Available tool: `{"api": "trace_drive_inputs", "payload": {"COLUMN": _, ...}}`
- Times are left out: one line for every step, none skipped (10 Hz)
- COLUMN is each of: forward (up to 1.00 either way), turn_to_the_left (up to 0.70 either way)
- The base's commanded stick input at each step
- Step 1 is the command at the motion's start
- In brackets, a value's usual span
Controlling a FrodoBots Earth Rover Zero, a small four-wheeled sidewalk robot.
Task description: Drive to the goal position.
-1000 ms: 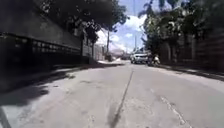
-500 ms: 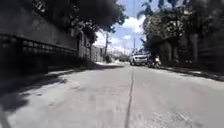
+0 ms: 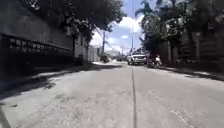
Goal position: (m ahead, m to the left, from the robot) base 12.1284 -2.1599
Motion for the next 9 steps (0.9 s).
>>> {"api": "trace_drive_inputs", "payload": {"forward": 1.00, "turn_to_the_left": -0.11}}
{"api": "trace_drive_inputs", "payload": {"forward": 1.00, "turn_to_the_left": 0.04}}
{"api": "trace_drive_inputs", "payload": {"forward": 1.00, "turn_to_the_left": 0.04}}
{"api": "trace_drive_inputs", "payload": {"forward": 1.00, "turn_to_the_left": 0.04}}
{"api": "trace_drive_inputs", "payload": {"forward": 1.00, "turn_to_the_left": 0.04}}
{"api": "trace_drive_inputs", "payload": {"forward": 1.00, "turn_to_the_left": 0.04}}
{"api": "trace_drive_inputs", "payload": {"forward": 1.00, "turn_to_the_left": 0.04}}
{"api": "trace_drive_inputs", "payload": {"forward": 1.00, "turn_to_the_left": 0.04}}
{"api": "trace_drive_inputs", "payload": {"forward": 1.00, "turn_to_the_left": 0.04}}
